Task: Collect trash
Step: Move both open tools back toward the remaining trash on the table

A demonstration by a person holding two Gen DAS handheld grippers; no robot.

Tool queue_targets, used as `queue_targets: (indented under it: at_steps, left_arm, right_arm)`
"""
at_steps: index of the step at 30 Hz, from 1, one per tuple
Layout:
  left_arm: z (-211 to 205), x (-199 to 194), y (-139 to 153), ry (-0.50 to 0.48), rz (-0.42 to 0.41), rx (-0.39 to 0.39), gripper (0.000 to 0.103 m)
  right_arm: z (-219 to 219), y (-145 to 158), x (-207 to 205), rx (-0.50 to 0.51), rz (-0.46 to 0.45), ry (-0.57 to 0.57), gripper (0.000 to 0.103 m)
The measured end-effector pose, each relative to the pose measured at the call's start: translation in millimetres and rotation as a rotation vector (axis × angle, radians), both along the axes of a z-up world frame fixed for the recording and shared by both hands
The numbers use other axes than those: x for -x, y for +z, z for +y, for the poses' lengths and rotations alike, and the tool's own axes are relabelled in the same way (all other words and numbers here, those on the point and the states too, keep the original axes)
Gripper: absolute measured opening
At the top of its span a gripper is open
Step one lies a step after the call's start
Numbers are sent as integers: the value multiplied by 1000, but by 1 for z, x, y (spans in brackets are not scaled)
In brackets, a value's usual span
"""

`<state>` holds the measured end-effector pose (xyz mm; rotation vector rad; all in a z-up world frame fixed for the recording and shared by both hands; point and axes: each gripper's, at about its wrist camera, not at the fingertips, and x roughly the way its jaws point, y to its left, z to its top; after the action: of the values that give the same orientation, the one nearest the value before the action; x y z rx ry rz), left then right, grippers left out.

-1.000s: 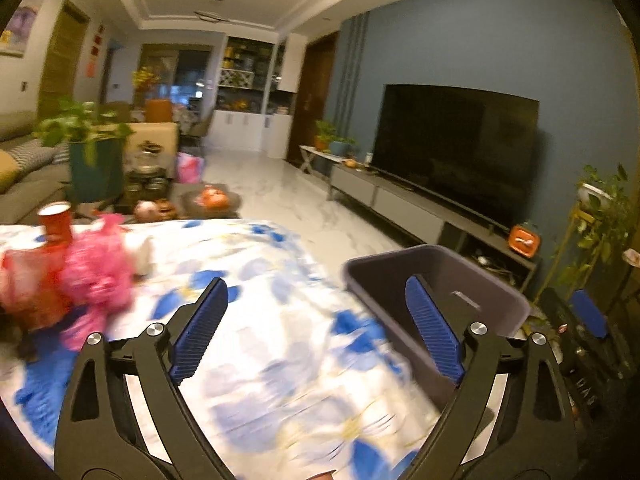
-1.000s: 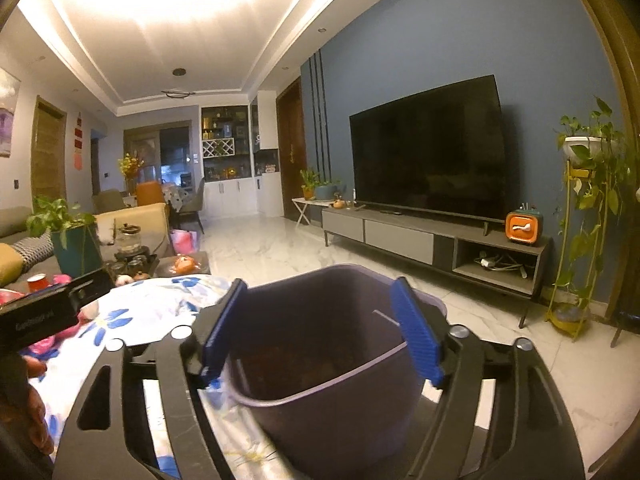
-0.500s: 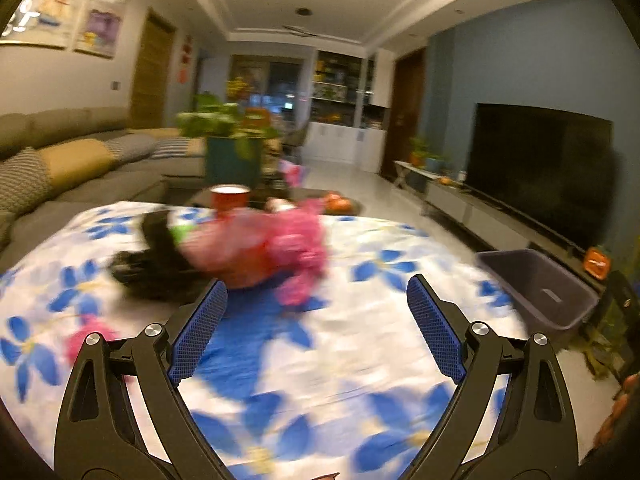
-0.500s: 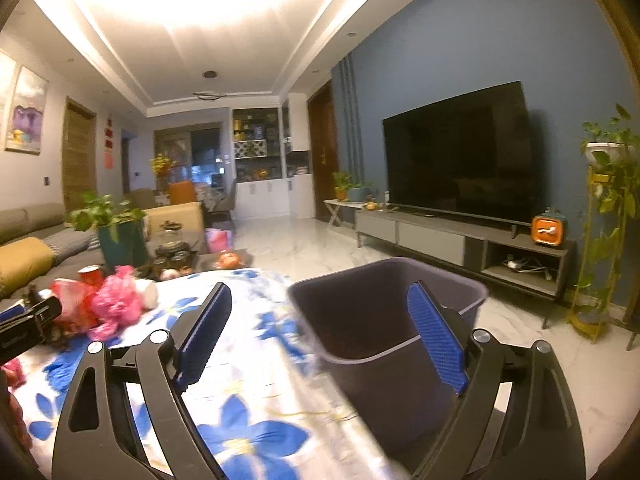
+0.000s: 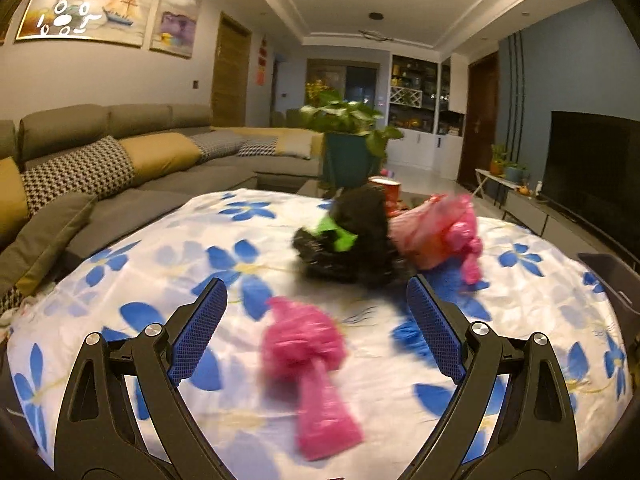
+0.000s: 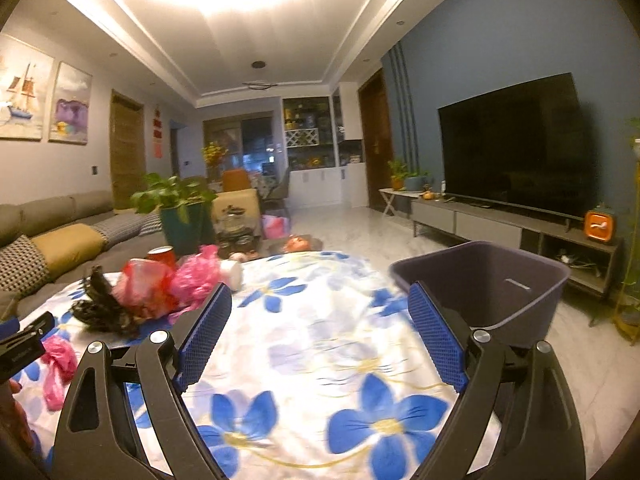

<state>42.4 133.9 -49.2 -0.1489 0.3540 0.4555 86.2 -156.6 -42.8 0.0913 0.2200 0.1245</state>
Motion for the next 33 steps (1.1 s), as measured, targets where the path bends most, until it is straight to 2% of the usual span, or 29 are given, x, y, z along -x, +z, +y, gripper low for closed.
queue_targets:
  at_steps: [6,11,14,18,19,22,27,33]
  left_arm:
    - [19,1,-7,-8,30,46,90]
    - [25,-9,-18,-45,89,88,82]
    - [29,-17,-26,-59,145,115,75]
    - [38,-26,-37,-80,200,183,49]
    - [41,-27,-40,-88,206,202,48]
    - [42,-26,-42,-115,194,227,41]
    - [47,-20,-40,-126,165,259,36]
    - [53,-5,-18,-71,111,179,36]
  right_arm:
    - [23,-1,-4,9,10,52,87]
    - [38,0,-5,16,12,88,87]
    - [45,0,-4,22,15,111,87]
    - [57,-1,-6,28,26,149,87]
    - [62,-1,-6,29,33,163,87]
    - [76,-3,-8,36,47,199,87]
    - [101,-6,-12,53,73,263,87]
    - [131,-6,-22,60,98,328,87]
